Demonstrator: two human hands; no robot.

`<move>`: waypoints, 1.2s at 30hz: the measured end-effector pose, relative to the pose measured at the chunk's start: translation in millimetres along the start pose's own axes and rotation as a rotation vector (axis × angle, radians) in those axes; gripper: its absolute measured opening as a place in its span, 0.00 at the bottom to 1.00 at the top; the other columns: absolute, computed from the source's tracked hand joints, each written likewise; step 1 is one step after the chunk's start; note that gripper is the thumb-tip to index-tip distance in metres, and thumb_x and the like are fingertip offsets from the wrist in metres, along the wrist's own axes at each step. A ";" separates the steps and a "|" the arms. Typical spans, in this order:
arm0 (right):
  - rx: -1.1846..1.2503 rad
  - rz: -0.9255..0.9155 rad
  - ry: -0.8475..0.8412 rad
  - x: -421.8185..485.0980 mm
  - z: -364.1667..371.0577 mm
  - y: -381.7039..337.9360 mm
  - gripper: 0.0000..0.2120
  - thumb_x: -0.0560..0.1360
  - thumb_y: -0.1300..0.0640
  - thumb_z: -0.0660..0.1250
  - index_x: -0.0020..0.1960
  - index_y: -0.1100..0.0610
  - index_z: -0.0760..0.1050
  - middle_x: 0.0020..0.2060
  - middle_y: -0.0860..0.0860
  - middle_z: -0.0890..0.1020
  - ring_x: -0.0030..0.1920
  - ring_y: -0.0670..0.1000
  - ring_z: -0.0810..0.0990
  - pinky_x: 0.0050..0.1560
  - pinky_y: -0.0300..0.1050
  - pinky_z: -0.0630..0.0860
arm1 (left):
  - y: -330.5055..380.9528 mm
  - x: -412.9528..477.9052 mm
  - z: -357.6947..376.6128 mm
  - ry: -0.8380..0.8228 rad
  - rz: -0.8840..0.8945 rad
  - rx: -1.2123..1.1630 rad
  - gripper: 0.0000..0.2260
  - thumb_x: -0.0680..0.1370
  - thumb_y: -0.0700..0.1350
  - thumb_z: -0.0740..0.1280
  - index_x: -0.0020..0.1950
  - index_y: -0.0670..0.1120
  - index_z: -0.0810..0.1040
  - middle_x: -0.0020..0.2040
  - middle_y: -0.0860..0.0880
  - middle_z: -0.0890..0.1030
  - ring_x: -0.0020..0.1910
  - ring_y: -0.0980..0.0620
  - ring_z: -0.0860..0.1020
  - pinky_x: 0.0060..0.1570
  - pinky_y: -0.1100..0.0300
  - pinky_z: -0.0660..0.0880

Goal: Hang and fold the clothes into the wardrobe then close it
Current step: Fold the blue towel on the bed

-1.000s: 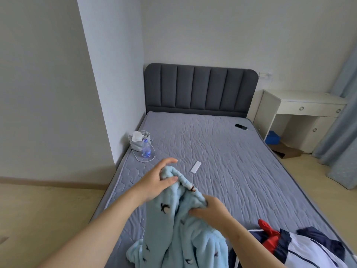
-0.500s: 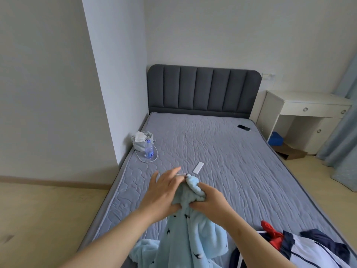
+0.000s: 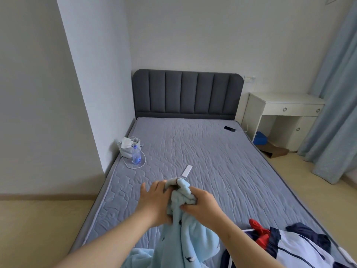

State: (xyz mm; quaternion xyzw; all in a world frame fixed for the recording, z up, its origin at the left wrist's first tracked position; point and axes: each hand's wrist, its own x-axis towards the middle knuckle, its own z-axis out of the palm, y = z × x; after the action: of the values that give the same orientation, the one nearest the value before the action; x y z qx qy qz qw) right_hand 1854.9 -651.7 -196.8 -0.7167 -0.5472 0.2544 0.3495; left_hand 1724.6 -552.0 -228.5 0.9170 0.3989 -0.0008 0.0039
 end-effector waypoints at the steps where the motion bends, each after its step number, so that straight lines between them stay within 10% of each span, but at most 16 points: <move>1: 0.009 -0.009 -0.010 -0.5 -0.8 0.1 0.05 0.70 0.60 0.68 0.42 0.51 0.75 0.32 0.42 0.75 0.37 0.42 0.73 0.42 0.38 0.72 | 1.2 1.3 -1.3 0.007 -0.009 -0.026 0.32 0.69 0.61 0.63 0.71 0.57 0.57 0.69 0.53 0.61 0.69 0.48 0.59 0.67 0.44 0.53; 8: -0.130 0.021 0.049 -2.2 -6.6 18.2 0.06 0.71 0.53 0.68 0.40 0.49 0.70 0.31 0.43 0.73 0.34 0.43 0.71 0.41 0.40 0.68 | -10.7 0.5 -20.7 0.066 -0.068 -0.644 0.02 0.72 0.42 0.65 0.42 0.49 0.76 0.40 0.52 0.73 0.46 0.47 0.74 0.37 0.64 0.66; 11: -0.228 0.063 0.064 -5.8 -4.1 24.5 0.15 0.72 0.47 0.67 0.34 0.47 0.62 0.28 0.44 0.70 0.30 0.41 0.68 0.38 0.37 0.61 | -23.1 0.0 -36.0 0.027 0.020 -0.586 0.11 0.70 0.38 0.63 0.37 0.53 0.64 0.33 0.53 0.70 0.39 0.46 0.70 0.34 0.60 0.63; 15: -0.380 0.097 0.010 -6.6 2.9 23.7 0.17 0.70 0.42 0.65 0.33 0.47 0.60 0.28 0.43 0.70 0.35 0.44 0.69 0.44 0.44 0.56 | -44.9 -2.2 -64.9 -0.053 0.063 -0.414 0.25 0.71 0.41 0.62 0.64 0.62 0.65 0.49 0.55 0.78 0.45 0.51 0.75 0.44 0.59 0.71; 19: -0.615 0.176 -0.081 -8.7 9.6 24.9 0.13 0.72 0.47 0.61 0.34 0.48 0.58 0.34 0.43 0.70 0.51 0.50 0.70 0.56 0.48 0.58 | -58.3 -3.9 -81.3 -0.011 -0.036 -0.240 0.01 0.71 0.54 0.63 0.40 0.60 0.74 0.37 0.58 0.77 0.43 0.56 0.75 0.37 0.61 0.69; 23: -0.478 0.161 0.032 0.6 7.2 14.2 0.09 0.76 0.53 0.56 0.38 0.50 0.59 0.34 0.45 0.71 0.43 0.51 0.71 0.68 0.53 0.58 | -73.0 -4.1 -74.3 -0.062 -0.072 -0.101 0.12 0.71 0.57 0.64 0.33 0.54 0.64 0.37 0.56 0.72 0.40 0.55 0.71 0.34 0.61 0.64; 30: -0.454 -0.014 0.210 39.3 -23.6 -44.1 0.06 0.80 0.56 0.50 0.52 0.54 0.65 0.48 0.52 0.75 0.45 0.56 0.75 0.38 0.45 0.67 | -89.7 7.2 -120.8 0.225 -0.299 -0.594 0.11 0.70 0.45 0.68 0.37 0.51 0.65 0.36 0.54 0.71 0.33 0.55 0.67 0.30 0.61 0.62; 36: -0.682 -0.234 0.537 83.3 -100.4 -142.4 0.01 0.79 0.59 0.54 0.49 0.56 0.62 0.45 0.53 0.76 0.36 0.56 0.71 0.29 0.44 0.58 | -111.3 18.2 -235.9 0.617 -0.345 -0.350 0.09 0.73 0.42 0.60 0.48 0.52 0.76 0.46 0.50 0.78 0.43 0.46 0.75 0.38 0.59 0.68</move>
State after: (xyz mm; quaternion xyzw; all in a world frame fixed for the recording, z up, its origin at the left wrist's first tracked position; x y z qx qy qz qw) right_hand 1866.2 -571.5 -21.4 -0.7650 -0.5670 -0.1765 0.2494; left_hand 1655.2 -461.1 6.6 0.7791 0.5237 0.3422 0.0398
